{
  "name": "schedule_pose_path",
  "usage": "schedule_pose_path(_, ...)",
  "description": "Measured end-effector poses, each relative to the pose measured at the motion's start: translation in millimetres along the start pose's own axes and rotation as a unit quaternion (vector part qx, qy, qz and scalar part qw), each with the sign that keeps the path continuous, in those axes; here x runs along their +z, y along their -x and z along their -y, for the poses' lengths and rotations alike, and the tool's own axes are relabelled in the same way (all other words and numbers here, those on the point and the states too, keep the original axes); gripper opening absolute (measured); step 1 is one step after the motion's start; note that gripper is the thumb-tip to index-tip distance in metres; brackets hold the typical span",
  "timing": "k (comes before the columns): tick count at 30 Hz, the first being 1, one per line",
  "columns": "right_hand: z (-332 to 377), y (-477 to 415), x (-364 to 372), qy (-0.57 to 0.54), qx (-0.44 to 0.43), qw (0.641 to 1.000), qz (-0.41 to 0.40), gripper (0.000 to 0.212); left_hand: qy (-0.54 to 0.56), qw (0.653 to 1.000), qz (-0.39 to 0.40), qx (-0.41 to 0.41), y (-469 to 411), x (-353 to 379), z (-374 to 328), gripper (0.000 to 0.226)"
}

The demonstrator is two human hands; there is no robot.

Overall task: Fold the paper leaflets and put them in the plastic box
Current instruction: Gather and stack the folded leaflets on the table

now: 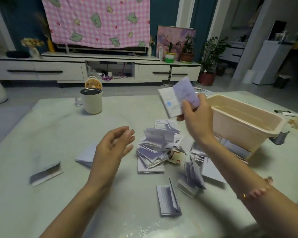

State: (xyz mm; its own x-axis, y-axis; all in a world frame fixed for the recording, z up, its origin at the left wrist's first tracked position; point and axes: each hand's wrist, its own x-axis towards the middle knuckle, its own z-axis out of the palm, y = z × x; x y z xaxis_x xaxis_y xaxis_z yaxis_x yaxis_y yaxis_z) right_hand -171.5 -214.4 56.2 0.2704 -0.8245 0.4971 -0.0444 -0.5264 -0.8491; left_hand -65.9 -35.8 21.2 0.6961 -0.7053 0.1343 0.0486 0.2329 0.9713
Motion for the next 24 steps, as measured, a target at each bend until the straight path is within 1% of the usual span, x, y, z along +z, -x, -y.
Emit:
schedule_pose_path(1, 11, 20, 6, -0.019, -0.013, 0.999, 0.042, 0.012, 0.069, 0.996, 0.030, -0.046, 4, 1, -2, 0.039)
schedule_pose_path(2, 19, 42, 14, -0.011, -0.052, 0.996, 0.077, 0.014, 0.125, 0.986, 0.070, -0.083, 7, 3, -4, 0.052)
schedule_pose_path(3, 24, 64, 22, 0.028, -0.121, 0.987, 0.099, 0.015, 0.167, 0.974, 0.107, -0.106, 11, 2, -7, 0.061)
schedule_pose_path(4, 25, 82, 29, 0.082, -0.205, 0.968, 0.122, 0.013, 0.207, 0.962, 0.124, -0.124, 13, 3, -9, 0.065)
schedule_pose_path(5, 26, 98, 36, 0.143, -0.287, 0.936, 0.147, 0.010, 0.241, 0.953, 0.115, -0.142, 15, 1, -9, 0.062)
schedule_pose_path(6, 22, 107, 41, 0.203, -0.349, 0.897, 0.179, 0.010, 0.264, 0.946, 0.091, -0.165, 13, -2, -6, 0.057)
schedule_pose_path(7, 20, 115, 46, 0.240, -0.382, 0.864, 0.225, 0.012, 0.277, 0.941, 0.063, -0.185, 13, -9, -3, 0.051)
schedule_pose_path(8, 20, 120, 47, 0.247, -0.382, 0.843, 0.287, 0.014, 0.278, 0.938, 0.045, -0.204, 12, -13, 2, 0.044)
schedule_pose_path(9, 23, 121, 45, 0.226, -0.355, 0.837, 0.349, 0.016, 0.280, 0.935, 0.026, -0.215, 11, -19, 7, 0.040)
schedule_pose_path(10, 27, 120, 43, 0.188, -0.325, 0.840, 0.390, 0.017, 0.288, 0.933, 0.008, -0.218, 13, -28, 11, 0.037)
schedule_pose_path(11, 26, 111, 39, 0.161, -0.275, 0.855, 0.409, 0.018, 0.298, 0.928, -0.011, -0.221, 14, -34, 14, 0.035)
schedule_pose_path(12, 22, 99, 35, 0.147, -0.235, 0.877, 0.391, 0.021, 0.311, 0.922, -0.025, -0.227, 14, -39, 17, 0.034)
schedule_pose_path(13, 15, 83, 32, 0.163, -0.208, 0.904, 0.337, 0.026, 0.318, 0.918, -0.033, -0.233, 16, -43, 17, 0.034)
schedule_pose_path(14, 5, 64, 29, 0.199, -0.181, 0.921, 0.280, 0.035, 0.321, 0.916, -0.037, -0.238, 18, -45, 17, 0.035)
schedule_pose_path(15, -2, 47, 28, 0.251, -0.145, 0.924, 0.250, 0.046, 0.324, 0.915, -0.037, -0.239, 20, -47, 15, 0.035)
schedule_pose_path(16, -11, 35, 27, 0.299, -0.098, 0.915, 0.254, 0.056, 0.322, 0.915, -0.040, -0.241, 21, -47, 16, 0.035)
schedule_pose_path(17, -17, 29, 29, 0.324, -0.042, 0.904, 0.276, 0.059, 0.320, 0.915, -0.041, -0.243, 23, -47, 14, 0.035)
schedule_pose_path(18, -26, 26, 32, 0.321, 0.004, 0.901, 0.291, 0.053, 0.311, 0.917, -0.043, -0.246, 24, -45, 15, 0.033)
schedule_pose_path(19, -35, 27, 33, 0.325, 0.024, 0.900, 0.289, 0.035, 0.297, 0.921, -0.042, -0.248, 26, -44, 15, 0.031)
schedule_pose_path(20, -41, 27, 36, 0.349, 0.007, 0.897, 0.270, 0.009, 0.286, 0.924, -0.039, -0.249, 26, -43, 15, 0.028)
schedule_pose_path(21, -44, 31, 37, 0.372, -0.017, 0.895, 0.243, 0.014, 0.281, 0.926, -0.039, -0.250, 27, -43, 17, 0.025)
schedule_pose_path(22, -44, 31, 40, 0.388, -0.036, 0.897, 0.207, 0.025, 0.283, 0.926, -0.039, -0.247, 26, -44, 15, 0.023)
schedule_pose_path(23, -41, 32, 39, 0.379, -0.039, 0.908, 0.173, 0.027, 0.285, 0.926, -0.044, -0.245, 26, -44, 14, 0.022)
schedule_pose_path(24, -36, 32, 40, 0.345, -0.034, 0.928, 0.138, 0.024, 0.290, 0.924, -0.050, -0.244, 24, -46, 13, 0.022)
